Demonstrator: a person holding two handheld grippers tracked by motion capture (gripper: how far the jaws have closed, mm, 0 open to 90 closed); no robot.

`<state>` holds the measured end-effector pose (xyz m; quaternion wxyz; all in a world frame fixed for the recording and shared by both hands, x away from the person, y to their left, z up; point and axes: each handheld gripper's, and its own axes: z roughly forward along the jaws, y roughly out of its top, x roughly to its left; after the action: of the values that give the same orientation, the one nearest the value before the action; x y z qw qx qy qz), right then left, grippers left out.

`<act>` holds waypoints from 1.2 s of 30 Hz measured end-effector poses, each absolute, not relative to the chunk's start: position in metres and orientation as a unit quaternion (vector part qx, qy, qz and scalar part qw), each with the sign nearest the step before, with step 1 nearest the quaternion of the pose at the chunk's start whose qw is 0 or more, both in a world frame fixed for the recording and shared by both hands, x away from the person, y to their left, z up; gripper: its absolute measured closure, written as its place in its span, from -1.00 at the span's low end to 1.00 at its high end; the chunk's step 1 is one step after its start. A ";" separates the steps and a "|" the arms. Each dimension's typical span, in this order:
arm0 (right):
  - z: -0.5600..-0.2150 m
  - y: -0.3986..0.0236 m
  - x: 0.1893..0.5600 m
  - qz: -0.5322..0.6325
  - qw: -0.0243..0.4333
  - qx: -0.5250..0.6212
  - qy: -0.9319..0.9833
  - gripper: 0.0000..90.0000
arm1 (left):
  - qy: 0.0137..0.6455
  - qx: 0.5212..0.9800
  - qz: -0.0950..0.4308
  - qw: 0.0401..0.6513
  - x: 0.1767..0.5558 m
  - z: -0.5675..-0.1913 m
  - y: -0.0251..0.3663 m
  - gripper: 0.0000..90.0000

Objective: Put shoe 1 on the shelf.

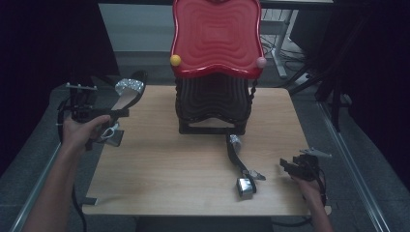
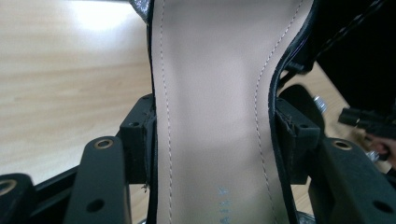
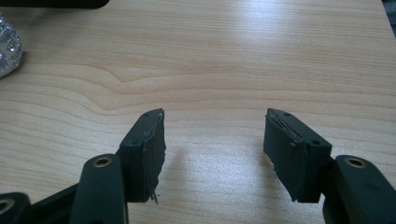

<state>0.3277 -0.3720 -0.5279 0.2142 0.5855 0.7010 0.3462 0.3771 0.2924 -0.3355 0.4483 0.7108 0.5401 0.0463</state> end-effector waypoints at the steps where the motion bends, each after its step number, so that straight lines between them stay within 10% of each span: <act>1: -0.528 -0.372 0.328 0.346 0.214 0.585 0.701 -0.13 | 0.540 0.711 0.046 0.448 0.377 -0.336 0.292 -0.06; 36: -0.531 -0.375 0.327 0.344 0.210 0.589 0.701 -0.13 | 0.524 0.691 0.080 0.492 0.441 -0.224 0.253 -0.06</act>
<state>0.3273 -0.3754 -0.5305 0.2102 0.5886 0.7005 0.3444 0.4414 0.2533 -0.2243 0.4916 0.6907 0.5242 0.0805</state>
